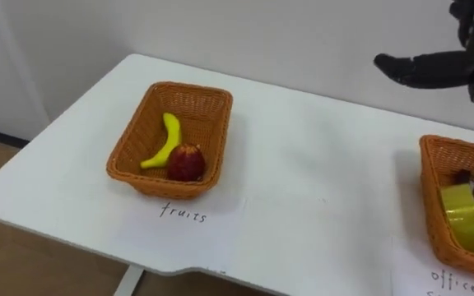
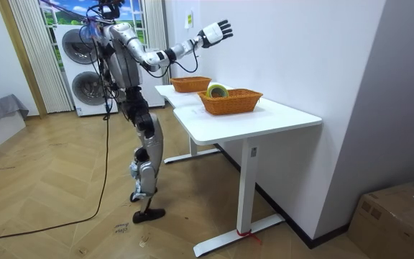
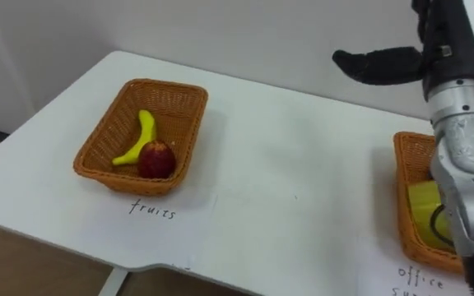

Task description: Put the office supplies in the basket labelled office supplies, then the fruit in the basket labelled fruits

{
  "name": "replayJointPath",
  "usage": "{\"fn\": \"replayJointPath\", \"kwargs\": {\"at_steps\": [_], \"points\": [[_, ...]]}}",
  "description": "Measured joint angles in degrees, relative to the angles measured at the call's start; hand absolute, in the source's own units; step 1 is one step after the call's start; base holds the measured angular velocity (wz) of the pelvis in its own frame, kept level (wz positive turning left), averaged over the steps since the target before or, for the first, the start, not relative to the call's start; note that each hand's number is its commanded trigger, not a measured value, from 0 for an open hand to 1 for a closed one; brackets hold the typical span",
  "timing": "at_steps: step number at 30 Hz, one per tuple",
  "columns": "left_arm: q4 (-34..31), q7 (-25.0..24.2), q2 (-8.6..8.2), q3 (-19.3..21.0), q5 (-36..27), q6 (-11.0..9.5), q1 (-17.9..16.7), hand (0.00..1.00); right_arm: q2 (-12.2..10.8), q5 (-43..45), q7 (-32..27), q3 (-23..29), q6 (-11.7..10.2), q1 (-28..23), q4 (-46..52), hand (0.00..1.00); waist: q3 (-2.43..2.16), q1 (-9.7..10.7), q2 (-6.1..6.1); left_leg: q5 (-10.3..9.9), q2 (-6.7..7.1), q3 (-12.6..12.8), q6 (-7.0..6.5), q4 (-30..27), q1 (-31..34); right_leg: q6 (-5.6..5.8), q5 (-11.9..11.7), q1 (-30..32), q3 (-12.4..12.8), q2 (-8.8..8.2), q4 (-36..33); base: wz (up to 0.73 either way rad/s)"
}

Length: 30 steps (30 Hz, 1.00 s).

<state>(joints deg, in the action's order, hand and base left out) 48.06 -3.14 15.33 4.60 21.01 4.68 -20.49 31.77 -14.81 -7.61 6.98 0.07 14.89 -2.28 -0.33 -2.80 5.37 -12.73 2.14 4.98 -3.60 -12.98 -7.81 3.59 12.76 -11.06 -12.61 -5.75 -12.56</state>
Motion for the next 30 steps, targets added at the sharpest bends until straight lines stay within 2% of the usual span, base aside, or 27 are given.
{"fn": "replayJointPath", "kwargs": {"at_steps": [4,5,9,12,15,17,20,24,26,28,30], "points": [[-0.3,0.3,0.11,0.4,0.0,0.0,-0.6,0.00,0.9,-5.1,-2.7,3.0,-1.0,0.0,1.5,0.00,0.06,2.2,-0.01,-0.3,-0.94,1.2,0.61,0.2,0.0,-0.60,-0.5,0.2,1.5,1.02,1.0,-0.18],[-0.4,0.4,0.07,0.3,0.0,-0.1,-0.5,0.00,1.4,-7.0,-3.5,3.3,-1.3,0.0,1.5,0.00,0.24,2.9,-0.14,-0.4,-1.15,1.3,0.77,0.4,0.2,-0.69,-0.6,0.2,1.6,1.23,1.0,-0.07],[-0.7,1.5,0.00,0.4,1.3,0.0,-0.6,0.00,2.0,-9.2,-5.3,5.1,-1.3,-0.7,1.5,0.00,0.06,5.5,0.19,-0.8,-1.95,2.2,1.36,0.2,0.1,-0.98,-0.8,0.3,1.9,1.99,1.2,-0.09],[-1.2,2.6,-0.75,1.6,3.8,0.0,-0.5,0.00,2.0,-9.1,-7.4,9.1,-1.3,-1.7,1.5,0.00,0.02,5.9,0.19,-1.0,-2.84,4.0,1.83,0.0,0.3,-1.39,-1.0,1.2,3.0,2.73,1.1,-0.30],[-1.4,3.6,-0.82,1.6,3.9,0.0,-0.4,0.00,2.0,-10.4,-10.6,13.2,-1.8,-3.2,1.4,0.00,0.03,7.7,0.14,-1.2,-3.47,5.0,2.10,-0.2,0.4,-1.67,-1.2,2.0,3.4,3.19,1.0,-0.16],[-1.4,5.2,-0.98,1.4,3.9,0.0,-0.5,0.00,2.0,-11.9,-13.5,15.8,-1.9,-5.8,1.2,0.00,-0.01,8.6,-0.08,-1.4,-3.67,5.9,2.47,0.0,0.2,-1.75,-1.2,2.2,4.6,3.66,1.0,-0.25],[-1.5,6.6,-0.99,1.5,3.9,-0.1,-0.5,0.00,2.0,-11.9,-16.9,19.2,-1.9,-9.3,1.2,0.00,-0.13,10.4,-0.32,-1.5,-4.38,7.3,2.70,0.5,0.3,-2.00,-1.4,3.0,4.7,3.95,1.0,-0.21],[-2.6,7.7,-1.18,1.6,3.9,-0.2,-0.7,0.00,2.0,-14.0,-20.6,22.9,-1.9,-14.7,0.6,0.00,-0.14,11.8,-0.34,-1.3,-4.62,8.4,3.01,1.4,0.1,-2.16,-1.5,3.8,4.7,4.17,0.9,-0.22],[-2.6,8.0,-1.17,1.6,3.9,-0.3,-0.5,0.00,1.9,-15.4,-21.8,23.9,-2.7,-17.9,-0.5,0.00,0.06,12.0,-0.20,-1.3,-4.77,9.2,3.12,1.7,-0.4,-2.38,-1.6,4.1,5.0,4.34,0.9,-0.26],[-2.6,8.9,-1.14,1.6,3.9,-0.4,0.3,0.00,1.0,-18.7,-23.6,24.1,-3.1,-22.9,-2.4,0.00,0.20,12.4,-0.08,-1.4,-5.04,10.2,3.32,2.2,-0.5,-2.44,-1.6,4.3,5.8,4.64,0.9,-0.24],[-2.5,9.6,-1.16,1.5,3.8,-0.3,0.7,0.00,-1.0,-18.8,-24.8,24.1,-3.1,-24.8,-5.2,0.00,0.19,12.4,-0.07,-1.5,-5.31,11.0,3.48,2.3,-0.4,-2.78,-1.9,5.0,6.5,4.92,0.9,-0.29]]}}
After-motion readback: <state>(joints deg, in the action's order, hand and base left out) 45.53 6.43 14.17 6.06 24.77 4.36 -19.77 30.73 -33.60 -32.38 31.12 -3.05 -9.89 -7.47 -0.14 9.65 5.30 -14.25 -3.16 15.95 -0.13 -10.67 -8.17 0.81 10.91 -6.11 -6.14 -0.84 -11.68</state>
